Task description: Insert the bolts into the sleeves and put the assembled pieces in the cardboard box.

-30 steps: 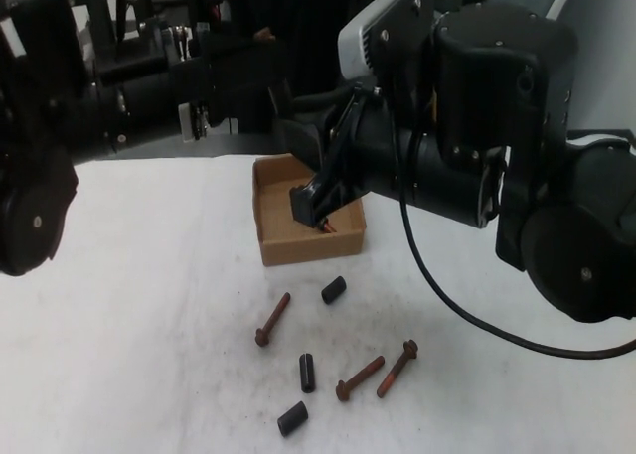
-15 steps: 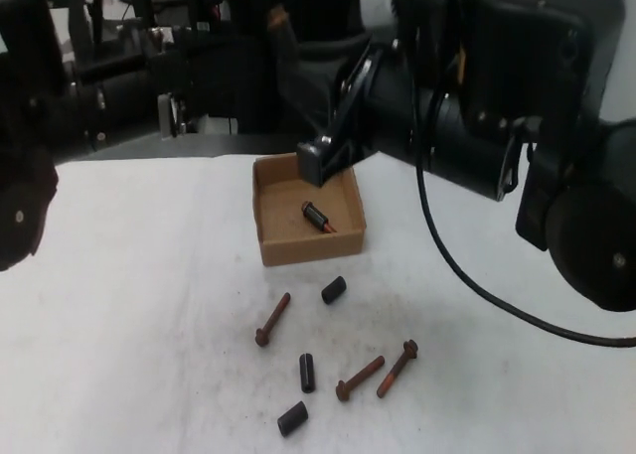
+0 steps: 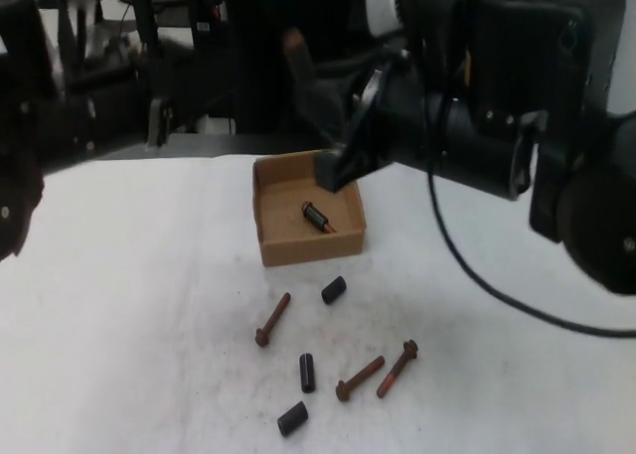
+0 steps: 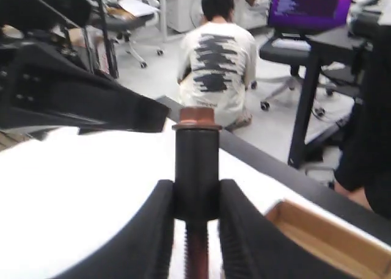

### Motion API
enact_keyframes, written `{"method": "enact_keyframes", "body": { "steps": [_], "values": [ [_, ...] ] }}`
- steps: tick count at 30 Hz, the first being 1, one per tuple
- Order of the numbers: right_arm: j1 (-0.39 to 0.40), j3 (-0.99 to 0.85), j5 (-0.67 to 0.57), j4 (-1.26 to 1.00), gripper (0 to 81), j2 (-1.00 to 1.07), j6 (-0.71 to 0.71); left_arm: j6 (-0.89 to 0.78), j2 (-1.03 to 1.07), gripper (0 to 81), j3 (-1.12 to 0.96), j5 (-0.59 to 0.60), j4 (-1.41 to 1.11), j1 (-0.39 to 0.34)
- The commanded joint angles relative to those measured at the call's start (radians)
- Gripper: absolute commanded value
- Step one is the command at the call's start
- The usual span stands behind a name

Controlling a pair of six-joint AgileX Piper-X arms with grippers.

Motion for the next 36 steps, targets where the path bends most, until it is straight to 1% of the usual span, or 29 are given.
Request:
{"method": "enact_keyframes", "body": {
  "steps": [1,3,5,8,11,16,21,24,29,36],
  "values": [
    [-0.059,-0.029,-0.007,0.085,0.8,-0.014,0.003,0.134,0.001,54.0,-0.001,-0.063,0.199,0.014],
    [-0.091,-0.046,-0.006,0.131,0.8,-0.01,0.0,0.218,0.001,54.0,-0.001,-0.112,0.316,0.013],
    [-0.118,-0.063,-0.006,0.161,0.8,-0.009,-0.002,0.286,0.001,54.0,-0.001,-0.136,0.407,0.008],
    [-0.15,-0.098,-0.035,0.217,0.8,-0.002,-0.002,0.308,0.001,54.0,-0.001,-0.143,0.465,0.009],
    [-0.16,-0.148,-0.072,0.306,0.8,0.036,-0.011,0.316,0.001,54.0,-0.001,-0.237,0.491,0.009],
    [-0.156,-0.247,-0.073,0.472,0.8,0.132,-0.076,0.369,0.001,54.0,-0.003,-0.36,0.543,0.009],
    [-0.157,-0.338,-0.073,0.546,0.8,0.23,-0.078,0.457,0.001,54.0,-0.02,-0.449,0.685,0.009],
    [-0.157,-0.39,-0.073,0.583,0.8,0.283,-0.078,0.492,0.001,54.0,-0.023,-0.453,0.74,0.009],
    [-0.157,-0.448,-0.073,0.589,0.8,0.341,-0.078,0.494,-0.005,54.0,-0.025,-0.445,0.762,0.005],
    [-0.157,-0.537,-0.073,0.606,0.8,0.446,-0.078,0.494,-0.059,54.0,-0.025,-0.445,0.765,-0.025]
  ]
}}
